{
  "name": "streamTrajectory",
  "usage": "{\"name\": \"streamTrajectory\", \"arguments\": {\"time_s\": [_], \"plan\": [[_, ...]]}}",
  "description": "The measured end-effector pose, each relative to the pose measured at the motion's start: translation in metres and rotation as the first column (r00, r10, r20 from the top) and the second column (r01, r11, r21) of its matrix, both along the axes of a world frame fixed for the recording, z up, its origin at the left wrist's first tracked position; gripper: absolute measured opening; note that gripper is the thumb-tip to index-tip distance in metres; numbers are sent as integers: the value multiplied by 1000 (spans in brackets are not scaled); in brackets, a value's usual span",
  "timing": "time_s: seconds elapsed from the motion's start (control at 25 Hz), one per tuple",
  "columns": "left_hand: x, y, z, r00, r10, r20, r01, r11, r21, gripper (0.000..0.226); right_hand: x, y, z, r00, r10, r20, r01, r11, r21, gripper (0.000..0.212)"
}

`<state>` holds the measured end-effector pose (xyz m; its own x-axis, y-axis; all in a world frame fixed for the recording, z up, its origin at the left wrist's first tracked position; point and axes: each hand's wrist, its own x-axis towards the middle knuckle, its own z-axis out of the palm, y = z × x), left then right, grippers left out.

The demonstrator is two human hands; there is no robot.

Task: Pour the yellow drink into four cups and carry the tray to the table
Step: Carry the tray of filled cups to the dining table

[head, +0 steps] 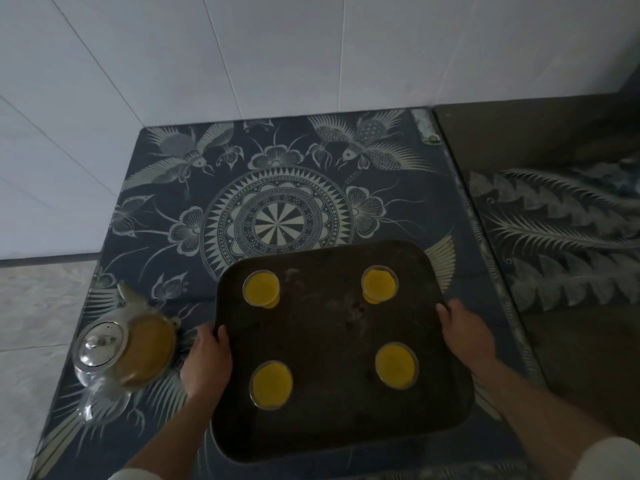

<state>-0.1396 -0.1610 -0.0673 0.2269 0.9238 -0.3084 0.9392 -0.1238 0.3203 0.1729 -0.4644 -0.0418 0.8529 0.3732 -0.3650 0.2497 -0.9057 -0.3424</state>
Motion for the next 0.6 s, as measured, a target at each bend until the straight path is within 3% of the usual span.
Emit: {"name": "streamTrajectory", "arguments": {"time_s": [0.32, 0.6], "plan": [[2, -5, 2, 995, -59, -75, 66, 994, 83, 35, -10, -5, -22, 986, -83, 145, 63, 989, 136, 30], [2, -3, -2, 998, -47, -48, 51, 995, 82, 34, -13, -3, -31, 978, -126, 165, 103, 984, 145, 31]]}}
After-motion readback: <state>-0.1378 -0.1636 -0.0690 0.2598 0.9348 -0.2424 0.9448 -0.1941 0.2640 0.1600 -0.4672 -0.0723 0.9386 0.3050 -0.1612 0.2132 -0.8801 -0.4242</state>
